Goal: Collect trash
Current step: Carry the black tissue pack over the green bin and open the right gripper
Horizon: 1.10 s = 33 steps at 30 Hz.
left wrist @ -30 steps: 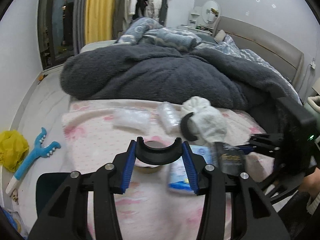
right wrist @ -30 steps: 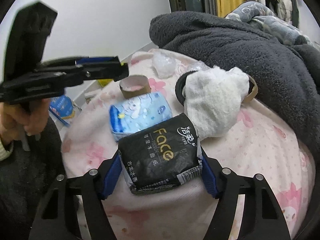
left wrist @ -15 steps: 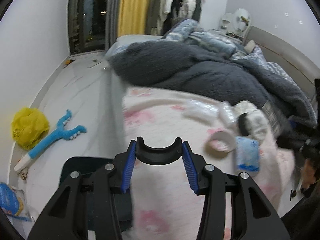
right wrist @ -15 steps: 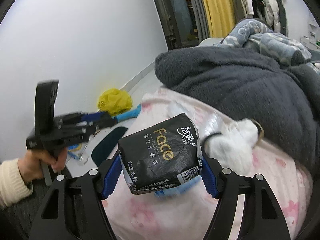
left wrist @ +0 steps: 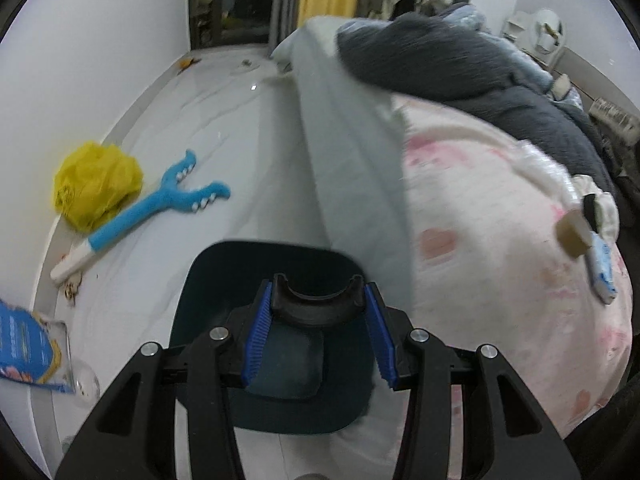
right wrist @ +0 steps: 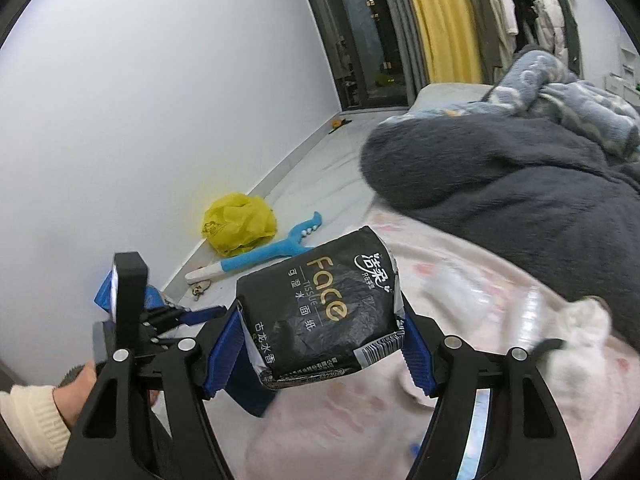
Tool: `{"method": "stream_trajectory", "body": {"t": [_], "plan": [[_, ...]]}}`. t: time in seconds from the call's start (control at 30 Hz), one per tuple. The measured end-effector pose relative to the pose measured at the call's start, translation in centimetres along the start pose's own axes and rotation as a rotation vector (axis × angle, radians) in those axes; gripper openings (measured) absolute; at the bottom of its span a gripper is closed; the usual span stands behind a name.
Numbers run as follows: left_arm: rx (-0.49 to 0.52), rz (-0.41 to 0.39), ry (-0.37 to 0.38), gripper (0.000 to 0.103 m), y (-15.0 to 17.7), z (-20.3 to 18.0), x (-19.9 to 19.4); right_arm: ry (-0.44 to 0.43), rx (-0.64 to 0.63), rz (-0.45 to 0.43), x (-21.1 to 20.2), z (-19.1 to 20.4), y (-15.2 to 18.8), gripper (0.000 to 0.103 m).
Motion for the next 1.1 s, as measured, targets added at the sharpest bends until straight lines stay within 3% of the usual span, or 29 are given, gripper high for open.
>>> {"method": "stream_trajectory", "body": {"t": [0.43,0.57,0.67,0.87,1.1], "plan": [[-0.099,0.210,0.031,0.049,5.3,5.0,5.1,-0.067,-0.017,0.118,8.4,6.5,0.5,0.071],[-0.128,0.247,0.068,0.054,6.5,6.1,5.5,-0.078,0.000,0.172,10.8,7.4,1.4,0.071],[-0.129,0.241,0.071,0.064,6.6,6.7,5.1,-0.075,0.020,0.206,12.6,8.0,1.9,0.072],[-0.165,0.202,0.068,0.072,6.1,8.7,3.7,-0.064,0.062,0.267,15.9,8.3,3.1,0.072],[-0.152,0.016,-0.043,0.079,3.8,11.4,-0.7,-0.040,0.070,0.333,19.9,8.2,4.9,0.072]]}}
Point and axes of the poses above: each gripper's, at about its wrist camera, not at the fingertips, and x roughly the way its jaws point, z to its left, y to its underside, the point moved 8 cm from there along x, roughly the way its jaws point, and after that the axes turned 3 degrees about -y, right-handed, at the moved point
